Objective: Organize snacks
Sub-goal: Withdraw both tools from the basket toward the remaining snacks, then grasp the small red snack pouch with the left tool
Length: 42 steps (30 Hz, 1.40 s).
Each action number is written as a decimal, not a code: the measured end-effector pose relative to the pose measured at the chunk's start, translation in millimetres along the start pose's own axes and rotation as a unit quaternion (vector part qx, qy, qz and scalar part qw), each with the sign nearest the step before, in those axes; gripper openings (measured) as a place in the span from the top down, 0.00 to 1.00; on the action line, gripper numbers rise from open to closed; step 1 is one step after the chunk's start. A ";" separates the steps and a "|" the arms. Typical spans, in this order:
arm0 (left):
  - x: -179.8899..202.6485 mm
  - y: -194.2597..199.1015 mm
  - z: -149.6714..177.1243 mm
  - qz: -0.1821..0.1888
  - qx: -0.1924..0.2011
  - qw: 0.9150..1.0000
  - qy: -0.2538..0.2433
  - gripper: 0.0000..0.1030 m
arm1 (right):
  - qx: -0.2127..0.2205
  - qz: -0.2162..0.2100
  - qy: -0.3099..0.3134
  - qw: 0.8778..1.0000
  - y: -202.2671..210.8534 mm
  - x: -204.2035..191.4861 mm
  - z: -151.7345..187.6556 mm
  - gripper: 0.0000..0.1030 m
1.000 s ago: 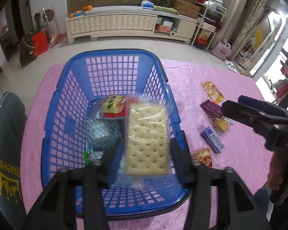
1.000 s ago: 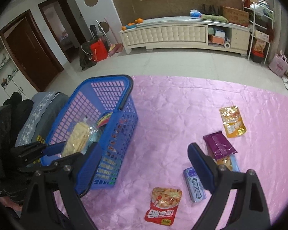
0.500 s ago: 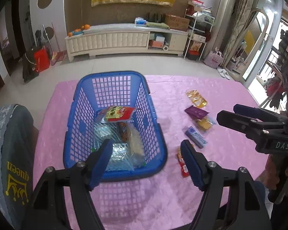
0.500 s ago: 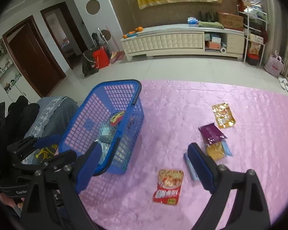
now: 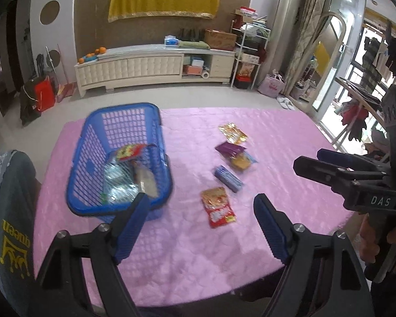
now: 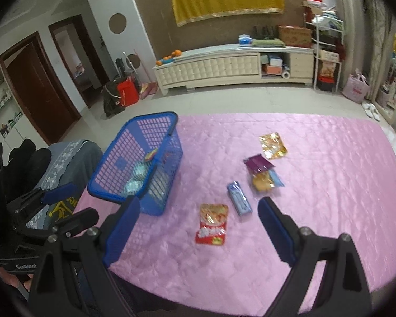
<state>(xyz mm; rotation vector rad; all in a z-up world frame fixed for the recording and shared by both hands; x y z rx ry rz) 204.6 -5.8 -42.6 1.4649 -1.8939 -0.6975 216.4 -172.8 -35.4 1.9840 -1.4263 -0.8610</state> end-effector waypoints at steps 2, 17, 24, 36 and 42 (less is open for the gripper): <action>6.5 -3.8 7.4 0.002 -0.006 1.000 0.002 0.23 | -0.004 0.004 -0.008 1.000 2.0 7.8 8.3 0.09; 45.4 -55.4 54.7 0.008 -0.058 0.998 0.009 0.23 | -0.036 0.031 -0.030 0.998 -11.4 59.8 69.7 0.09; 52.4 -93.3 64.7 0.004 -0.094 0.995 0.017 0.23 | -0.048 0.077 -0.003 0.996 -34.3 82.5 87.4 0.09; 51.5 -169.9 77.8 -0.015 -0.148 0.989 0.005 0.23 | -0.092 0.076 -0.022 0.993 -90.5 117.1 98.3 0.09; 38.3 -214.9 78.1 -0.032 -0.176 0.984 0.017 0.23 | -0.095 0.081 -0.035 0.992 -114.4 134.0 99.0 0.10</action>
Point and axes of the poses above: each gripper's, at about its wrist camera, not at the fingertips, and y roughly against the way its jaws point, x to its right, z to its underside, the point moved 7 cm from there along -y, roughly the way its jaws point, and after that the axes turned 1 degree about z, right-handed, at the moved point
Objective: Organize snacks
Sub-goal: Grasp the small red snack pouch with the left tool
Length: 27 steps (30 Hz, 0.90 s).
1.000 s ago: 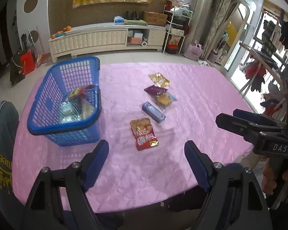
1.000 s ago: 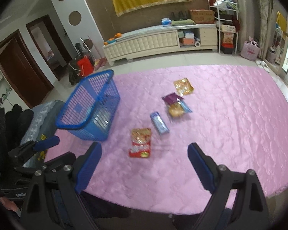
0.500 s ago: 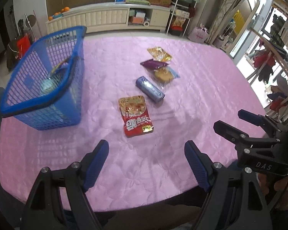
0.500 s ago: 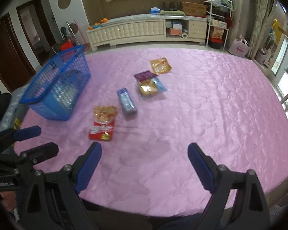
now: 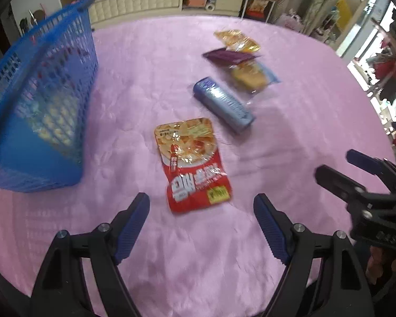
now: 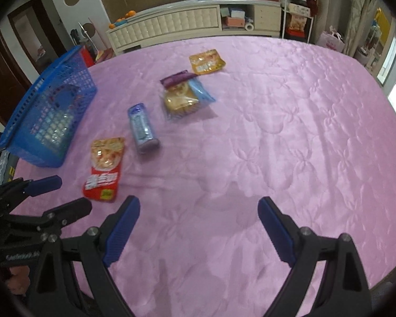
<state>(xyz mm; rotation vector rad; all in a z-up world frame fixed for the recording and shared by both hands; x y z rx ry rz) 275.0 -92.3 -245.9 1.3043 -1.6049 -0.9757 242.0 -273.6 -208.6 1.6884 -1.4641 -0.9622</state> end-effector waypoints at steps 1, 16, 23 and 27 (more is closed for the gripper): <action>-1.1 -6.1 -2.4 -0.002 -0.004 1.000 0.001 0.23 | 0.004 0.004 -0.002 1.000 -2.7 2.5 -0.6 0.09; -6.6 -40.5 -29.6 -0.031 -0.027 0.999 0.003 0.25 | -0.002 -0.007 -0.039 0.999 -20.1 19.6 3.3 0.09; 11.6 -37.0 -24.0 -0.044 -0.019 0.998 -0.033 0.53 | -0.005 -0.015 -0.049 0.999 -21.7 20.0 11.4 0.09; 16.0 -34.5 -19.1 -0.053 -0.021 0.997 -0.044 0.58 | -0.005 -0.018 -0.044 0.999 -19.8 17.7 13.5 0.09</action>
Point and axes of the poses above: each gripper's, at about its wrist camera, not at the fingertips, and y roughly against the way its jaws point, x to its right, z to its underside, the point moved 7 cm from there along -y, roughly the way its jaws point, and after that the axes turned 1 degree about z, right-handed, at the moved point
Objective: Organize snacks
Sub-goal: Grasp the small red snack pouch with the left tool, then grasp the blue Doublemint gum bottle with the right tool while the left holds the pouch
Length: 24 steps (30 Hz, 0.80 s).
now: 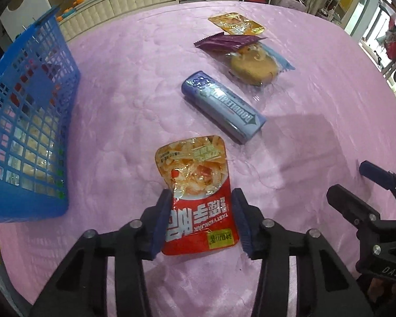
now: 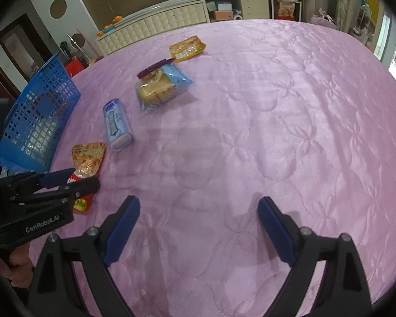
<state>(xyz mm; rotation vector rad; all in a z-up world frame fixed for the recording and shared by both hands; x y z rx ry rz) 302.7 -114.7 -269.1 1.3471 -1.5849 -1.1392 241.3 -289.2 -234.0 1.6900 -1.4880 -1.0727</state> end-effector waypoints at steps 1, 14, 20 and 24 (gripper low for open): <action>1.4 0.3 0.7 -0.003 0.001 1.000 -0.004 0.59 | 0.000 0.000 0.000 1.000 0.1 -0.2 0.8 0.09; -3.1 5.9 5.7 0.029 -0.016 0.999 0.026 0.69 | 0.002 0.003 0.002 1.000 0.4 -2.7 0.7 0.09; -14.9 12.2 11.1 0.062 -0.018 0.997 0.048 0.78 | -0.005 -0.001 0.011 1.000 -0.9 -9.0 -6.8 0.09; -10.0 19.9 17.9 0.052 0.004 0.998 0.042 0.84 | -0.004 0.004 0.034 0.999 0.0 -18.6 -15.6 0.09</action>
Point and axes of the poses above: each gripper's, at about its wrist camera, not at the fingertips, and y roughly against the way its jaws point, x to its right, z to its underside, the point moved 7 cm from there along -y, roughly the way its jaws point, and after that the axes turned 1 degree about z, right-handed, at the moved point
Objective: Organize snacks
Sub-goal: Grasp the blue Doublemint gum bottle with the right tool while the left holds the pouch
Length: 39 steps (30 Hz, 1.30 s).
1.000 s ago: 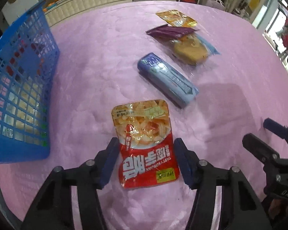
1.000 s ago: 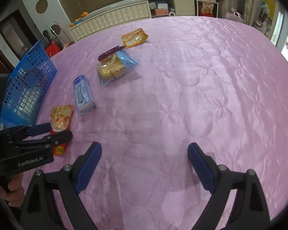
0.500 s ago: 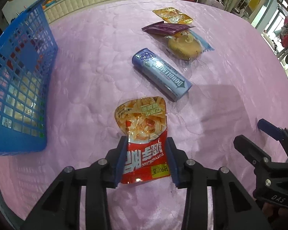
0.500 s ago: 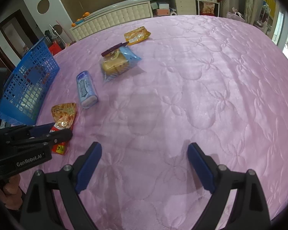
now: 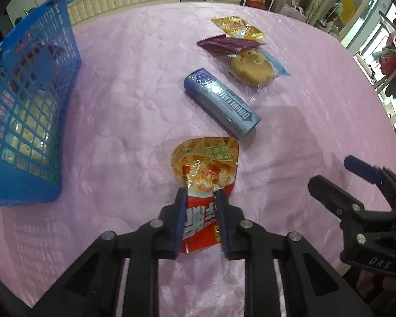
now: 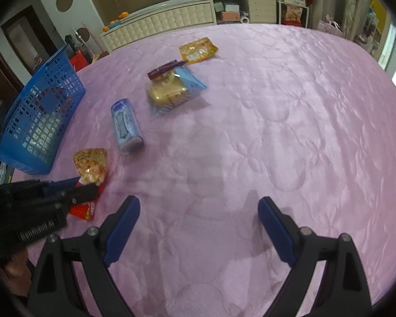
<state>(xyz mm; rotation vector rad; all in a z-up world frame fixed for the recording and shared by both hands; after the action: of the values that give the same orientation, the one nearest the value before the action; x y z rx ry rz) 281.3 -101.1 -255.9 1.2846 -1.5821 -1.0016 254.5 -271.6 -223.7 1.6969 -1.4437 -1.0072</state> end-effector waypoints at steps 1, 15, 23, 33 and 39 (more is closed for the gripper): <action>-0.5 0.2 3.8 0.009 -0.004 1.000 0.009 0.84 | -0.001 0.002 0.010 1.000 0.2 -3.6 -1.9 0.09; -21.3 42.8 -4.4 -0.066 0.082 0.994 -0.021 0.83 | -0.005 -0.007 0.107 0.994 -24.1 -48.2 -34.4 0.10; -38.6 35.2 -18.9 -0.066 0.083 0.994 -0.016 0.83 | -0.017 -0.033 0.137 0.990 -47.6 -71.8 -49.3 0.27; -40.2 25.1 -26.6 -0.081 0.086 0.992 -0.041 0.83 | 0.013 -0.007 0.182 0.983 -66.4 -90.9 -64.9 0.42; -32.9 28.6 -19.0 -0.078 0.083 0.992 -0.056 0.82 | 0.023 -0.030 0.167 0.985 -58.9 -90.7 -64.9 0.66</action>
<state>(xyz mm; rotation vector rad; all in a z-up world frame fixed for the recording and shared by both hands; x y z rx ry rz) 294.3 -65.6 -227.0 1.5076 -1.6995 -1.0726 331.4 -172.1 -233.4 1.8490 -1.2118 -0.6826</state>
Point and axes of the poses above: each gripper's, at about its wrist camera, not at the fingertips, and y roughly against the way its jaws point, x to its right, z to its underside, the point moved 7 cm from there along -y, roughly the way its jaws point, and after that the axes turned 1 degree about z, right-handed, at the moved point
